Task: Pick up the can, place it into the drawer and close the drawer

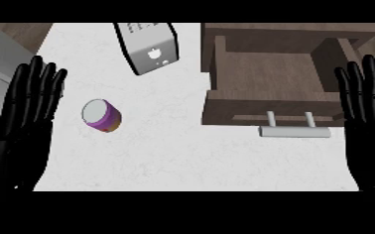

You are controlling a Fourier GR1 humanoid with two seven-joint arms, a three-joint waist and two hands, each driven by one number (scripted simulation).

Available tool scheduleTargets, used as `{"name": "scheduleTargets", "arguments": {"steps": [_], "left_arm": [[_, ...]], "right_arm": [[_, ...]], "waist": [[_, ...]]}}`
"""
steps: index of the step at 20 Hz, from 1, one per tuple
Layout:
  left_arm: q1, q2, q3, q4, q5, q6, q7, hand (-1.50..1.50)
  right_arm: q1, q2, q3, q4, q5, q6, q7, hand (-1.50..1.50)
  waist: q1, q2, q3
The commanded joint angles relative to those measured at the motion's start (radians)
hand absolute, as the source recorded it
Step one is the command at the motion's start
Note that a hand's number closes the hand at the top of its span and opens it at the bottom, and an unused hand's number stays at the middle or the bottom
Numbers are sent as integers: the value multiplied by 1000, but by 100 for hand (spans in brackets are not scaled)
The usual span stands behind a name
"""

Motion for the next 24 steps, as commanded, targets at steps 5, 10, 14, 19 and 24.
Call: {"name": "scheduleTargets", "arguments": {"steps": [5, 10, 14, 19, 24], "left_arm": [[-58, 137, 178, 148, 298, -250, -89, -150], [80, 214, 178, 182, 267, -245, 141, -150], [94, 247, 264, 165, 369, -301, 181, -150], [137, 252, 300, 52, 411, -318, 261, -150], [26, 302, 360, 97, 488, -306, 361, -150]], "right_arm": [[-41, -4, 30, 20, 0, 19, 76, -150], [110, 9, -78, 11, -1, -83, 249, -150], [118, -26, -149, -7, -79, -37, 261, -150], [202, -64, -264, -1, -182, 51, 189, -150], [337, -30, -254, -78, -184, 107, 162, -150]], "waist": [[-10, -30, 20], [-14, -33, 21], [-11, -33, 21], [-10, -33, 21], [-19, -33, 21]]}}
